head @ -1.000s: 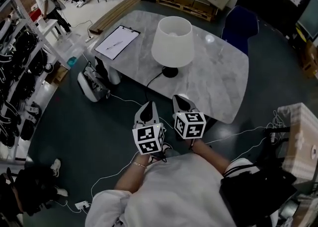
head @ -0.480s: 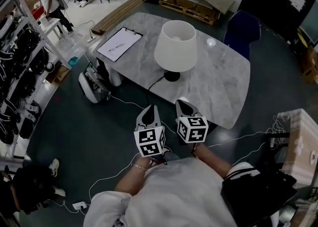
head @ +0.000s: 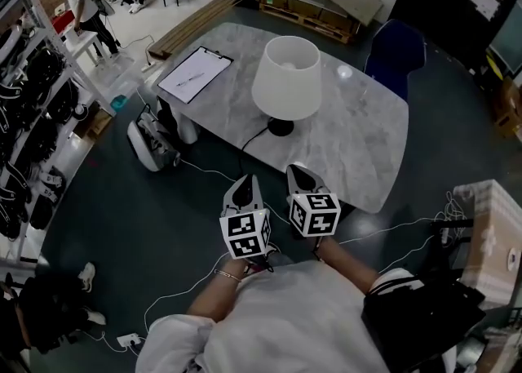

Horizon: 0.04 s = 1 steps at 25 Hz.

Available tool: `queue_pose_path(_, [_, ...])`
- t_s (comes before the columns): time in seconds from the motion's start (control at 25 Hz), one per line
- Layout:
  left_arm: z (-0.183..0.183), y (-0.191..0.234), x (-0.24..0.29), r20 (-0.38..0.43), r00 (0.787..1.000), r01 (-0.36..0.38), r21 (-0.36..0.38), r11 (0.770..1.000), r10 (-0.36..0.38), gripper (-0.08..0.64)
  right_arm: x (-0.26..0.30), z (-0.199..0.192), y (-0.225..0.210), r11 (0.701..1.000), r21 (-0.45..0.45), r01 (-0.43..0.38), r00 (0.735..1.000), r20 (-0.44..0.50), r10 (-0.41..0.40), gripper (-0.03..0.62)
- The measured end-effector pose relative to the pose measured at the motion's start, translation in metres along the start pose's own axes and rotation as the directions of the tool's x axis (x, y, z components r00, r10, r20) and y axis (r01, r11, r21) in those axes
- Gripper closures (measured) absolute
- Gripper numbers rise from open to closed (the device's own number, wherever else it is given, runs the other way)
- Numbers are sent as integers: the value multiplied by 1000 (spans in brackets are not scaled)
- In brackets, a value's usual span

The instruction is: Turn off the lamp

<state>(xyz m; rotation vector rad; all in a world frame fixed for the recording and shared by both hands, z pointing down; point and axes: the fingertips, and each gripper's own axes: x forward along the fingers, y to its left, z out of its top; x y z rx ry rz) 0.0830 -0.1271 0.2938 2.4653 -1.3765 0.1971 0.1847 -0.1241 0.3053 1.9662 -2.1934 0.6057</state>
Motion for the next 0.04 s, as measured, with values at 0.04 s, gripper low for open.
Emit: queue_pose_path(0.04, [0, 0, -1, -1, 1000, 0, 0, 1000, 0, 566, -1, 0, 1, 1000, 2, 1, 1000, 0, -1, 594])
